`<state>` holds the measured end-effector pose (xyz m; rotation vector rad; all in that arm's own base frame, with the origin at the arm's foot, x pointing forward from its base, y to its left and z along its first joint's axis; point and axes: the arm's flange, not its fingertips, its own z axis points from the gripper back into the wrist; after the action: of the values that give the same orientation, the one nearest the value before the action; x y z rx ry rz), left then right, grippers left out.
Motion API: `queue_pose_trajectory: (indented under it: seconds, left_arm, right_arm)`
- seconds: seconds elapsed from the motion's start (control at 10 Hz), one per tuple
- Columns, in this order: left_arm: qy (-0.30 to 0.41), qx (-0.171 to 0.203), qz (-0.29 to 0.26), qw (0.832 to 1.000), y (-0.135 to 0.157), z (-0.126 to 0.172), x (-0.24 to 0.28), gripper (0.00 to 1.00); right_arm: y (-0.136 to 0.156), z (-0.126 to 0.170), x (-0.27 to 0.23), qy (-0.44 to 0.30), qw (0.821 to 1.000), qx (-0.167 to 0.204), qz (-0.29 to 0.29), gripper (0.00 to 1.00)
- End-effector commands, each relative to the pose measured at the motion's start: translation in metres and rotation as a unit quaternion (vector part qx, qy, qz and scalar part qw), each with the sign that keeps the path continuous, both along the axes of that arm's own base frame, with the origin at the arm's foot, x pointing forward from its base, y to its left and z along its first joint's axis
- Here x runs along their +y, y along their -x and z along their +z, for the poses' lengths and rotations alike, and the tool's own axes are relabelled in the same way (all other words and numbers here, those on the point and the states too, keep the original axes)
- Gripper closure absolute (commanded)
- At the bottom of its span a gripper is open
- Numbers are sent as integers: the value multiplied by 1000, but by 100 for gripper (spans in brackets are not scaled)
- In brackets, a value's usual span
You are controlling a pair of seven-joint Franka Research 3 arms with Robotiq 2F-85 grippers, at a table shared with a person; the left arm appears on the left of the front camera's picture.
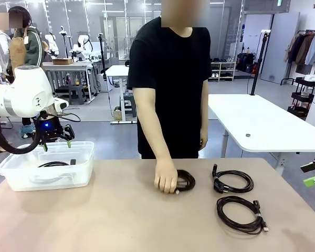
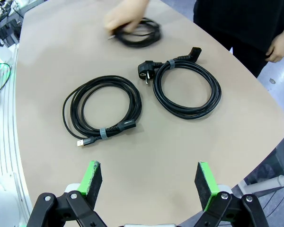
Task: Organize and store the cables.
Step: Place the Power Cable into the Organizing box.
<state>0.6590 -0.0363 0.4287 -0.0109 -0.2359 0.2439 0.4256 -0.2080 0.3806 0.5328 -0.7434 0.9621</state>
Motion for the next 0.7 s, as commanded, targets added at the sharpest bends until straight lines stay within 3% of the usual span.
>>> queue_pose_trajectory:
  seconds: [0.0, 0.4, 0.6]
  left_arm:
    - [-1, 2, 0, 1000, 0, -1, 1, 0]
    - [0, 0, 0, 1000, 0, 0, 0, 0]
    - [5, -22, -115, 993, 17, 29, 1, 0]
  right_arm:
    - [-2, 3, 2, 5, 1000, 10, -8, 0]
    - [-2, 3, 2, 5, 1000, 10, -8, 0]
    - [-2, 3, 2, 5, 1000, 10, -8, 0]
